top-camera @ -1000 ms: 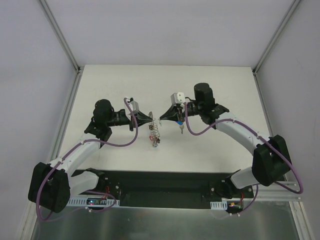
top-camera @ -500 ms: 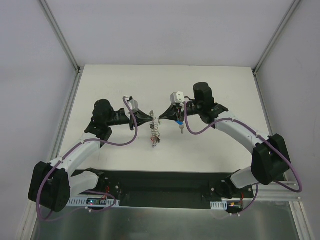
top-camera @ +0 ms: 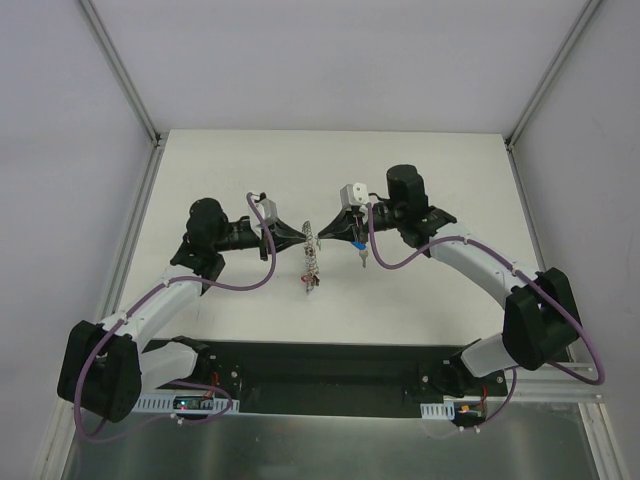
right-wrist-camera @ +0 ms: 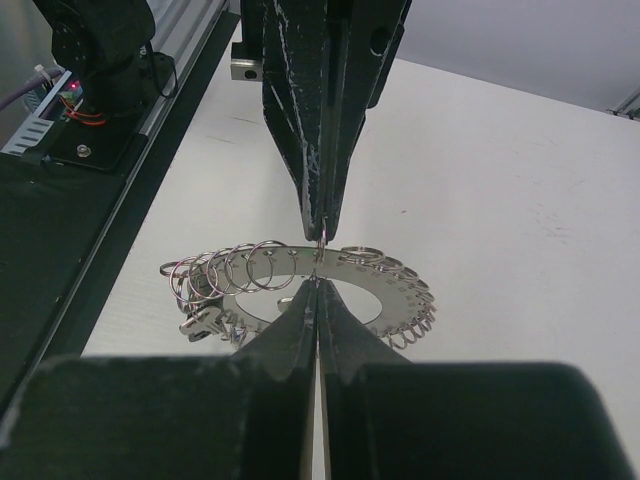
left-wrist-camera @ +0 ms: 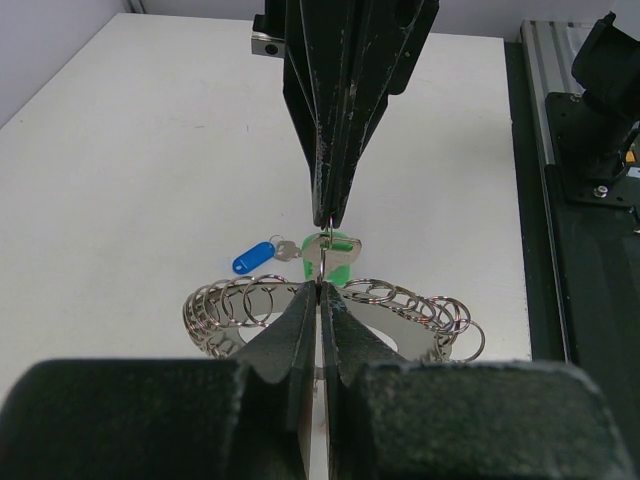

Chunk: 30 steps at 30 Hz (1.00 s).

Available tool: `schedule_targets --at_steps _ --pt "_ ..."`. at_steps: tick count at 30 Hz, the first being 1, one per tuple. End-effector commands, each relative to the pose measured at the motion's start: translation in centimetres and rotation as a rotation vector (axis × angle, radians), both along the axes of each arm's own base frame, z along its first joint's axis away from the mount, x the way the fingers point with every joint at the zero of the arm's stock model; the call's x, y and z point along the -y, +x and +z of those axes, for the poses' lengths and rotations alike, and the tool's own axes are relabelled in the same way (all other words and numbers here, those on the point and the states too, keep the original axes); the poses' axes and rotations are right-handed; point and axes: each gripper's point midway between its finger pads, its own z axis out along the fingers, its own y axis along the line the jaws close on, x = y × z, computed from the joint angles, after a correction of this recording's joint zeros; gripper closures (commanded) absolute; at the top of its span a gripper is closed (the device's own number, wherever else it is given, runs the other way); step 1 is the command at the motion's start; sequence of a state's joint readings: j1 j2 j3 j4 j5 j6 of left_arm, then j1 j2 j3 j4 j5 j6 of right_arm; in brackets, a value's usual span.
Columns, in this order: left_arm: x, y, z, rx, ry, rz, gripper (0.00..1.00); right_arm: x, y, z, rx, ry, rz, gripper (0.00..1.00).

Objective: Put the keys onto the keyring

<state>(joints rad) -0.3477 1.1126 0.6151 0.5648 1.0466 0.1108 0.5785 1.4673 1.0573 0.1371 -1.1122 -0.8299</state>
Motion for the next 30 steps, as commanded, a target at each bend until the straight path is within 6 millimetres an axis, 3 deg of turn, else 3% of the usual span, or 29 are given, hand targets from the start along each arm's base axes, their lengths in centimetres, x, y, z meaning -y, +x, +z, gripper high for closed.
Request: schedule_targets --at_steps 1,30 --pt "0.76 -0.77 1.84 0.078 -0.037 -0.070 1.00 -0.65 -0.03 2.77 0.071 0.063 0.037 0.99" --pt "1.09 -0.79 1.60 0.063 -0.037 -0.076 1.00 -1.02 0.57 2.62 0.048 0.050 -0.005 0.99"
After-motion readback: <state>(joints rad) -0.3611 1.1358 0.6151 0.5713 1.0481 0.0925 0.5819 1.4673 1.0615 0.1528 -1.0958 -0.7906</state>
